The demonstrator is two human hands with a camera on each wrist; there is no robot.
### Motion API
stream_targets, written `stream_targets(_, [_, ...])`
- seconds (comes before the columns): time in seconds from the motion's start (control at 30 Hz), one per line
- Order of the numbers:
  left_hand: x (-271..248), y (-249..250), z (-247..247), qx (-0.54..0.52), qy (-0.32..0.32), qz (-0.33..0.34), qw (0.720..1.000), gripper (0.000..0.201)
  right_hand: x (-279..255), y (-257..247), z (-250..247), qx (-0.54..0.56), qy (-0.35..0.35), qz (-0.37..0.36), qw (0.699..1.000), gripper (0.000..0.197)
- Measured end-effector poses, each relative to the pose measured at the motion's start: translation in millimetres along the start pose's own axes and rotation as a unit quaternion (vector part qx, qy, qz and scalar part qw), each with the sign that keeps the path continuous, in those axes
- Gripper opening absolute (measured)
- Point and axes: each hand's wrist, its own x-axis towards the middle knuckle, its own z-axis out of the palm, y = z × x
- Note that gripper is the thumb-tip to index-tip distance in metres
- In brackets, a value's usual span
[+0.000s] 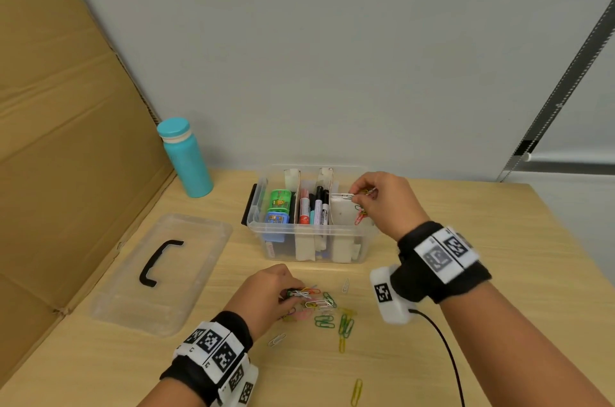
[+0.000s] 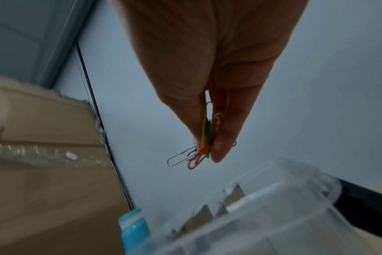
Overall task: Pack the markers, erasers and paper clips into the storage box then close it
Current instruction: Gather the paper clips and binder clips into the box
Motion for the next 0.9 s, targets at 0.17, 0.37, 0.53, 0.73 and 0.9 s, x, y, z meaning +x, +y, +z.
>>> stream_targets(0.17, [-4,-1,1,-0.008,-0.006,-0.004,1.0,0.032,26,15,31,-0.14,-0.044,-0.001,0.989,0.013])
stream_targets(0.37, [-9,-1,3,-0.02,-0.006,0.0,1.0,0.032,34,19,42,-0.231,-0.177,0.016,0.957,0.029])
stream_targets(0.53, [-11,0,2,-0.024,0.003,0.012,1.0,0.031,-12,24,25,-0.167,-0.006,-0.066,0.984,0.027])
stream_targets(0.73, [6,34,-28,-0.029,0.052,0.062,0.996,0.029,-74,65,39,-0.173,0.099,-0.094,0.976,0.043])
stream_targets(0.9, [61,72,-55,0.042,0.12,0.11,0.986,0.027,-85,78,51,-0.146,0.097,-0.105,0.979,0.05])
